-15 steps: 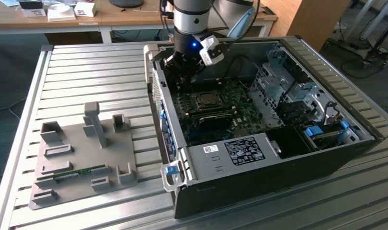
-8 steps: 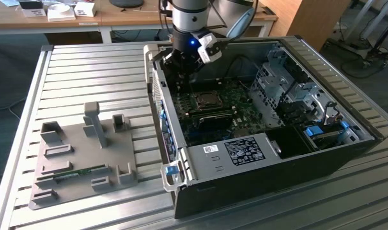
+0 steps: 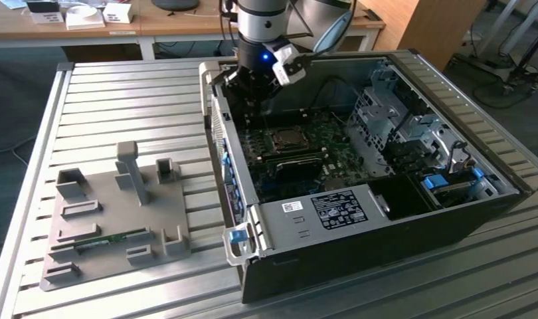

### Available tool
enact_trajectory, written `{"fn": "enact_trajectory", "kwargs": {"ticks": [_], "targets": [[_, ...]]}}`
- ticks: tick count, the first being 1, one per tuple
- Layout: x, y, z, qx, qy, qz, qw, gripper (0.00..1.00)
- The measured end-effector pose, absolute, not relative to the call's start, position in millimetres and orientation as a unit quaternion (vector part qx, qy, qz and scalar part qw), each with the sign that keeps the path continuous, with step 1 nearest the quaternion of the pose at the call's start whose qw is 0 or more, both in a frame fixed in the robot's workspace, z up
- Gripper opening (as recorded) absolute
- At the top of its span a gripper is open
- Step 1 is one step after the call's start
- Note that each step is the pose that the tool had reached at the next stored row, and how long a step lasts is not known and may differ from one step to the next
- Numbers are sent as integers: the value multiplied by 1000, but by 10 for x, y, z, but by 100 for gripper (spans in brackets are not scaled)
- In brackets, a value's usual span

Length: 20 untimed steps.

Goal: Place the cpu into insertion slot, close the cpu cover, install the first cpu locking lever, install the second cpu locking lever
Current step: 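Install the first cpu locking lever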

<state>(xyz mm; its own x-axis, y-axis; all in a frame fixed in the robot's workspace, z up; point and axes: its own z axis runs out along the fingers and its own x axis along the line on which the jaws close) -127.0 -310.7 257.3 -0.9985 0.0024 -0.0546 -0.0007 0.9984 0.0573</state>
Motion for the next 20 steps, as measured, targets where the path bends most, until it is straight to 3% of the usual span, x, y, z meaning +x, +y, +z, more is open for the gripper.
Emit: {"fn": "enact_trajectory", "kwargs": {"ticks": [20], "targets": [[-1214, -3037, 2566, 1, 999, 32, 27, 11]]}}
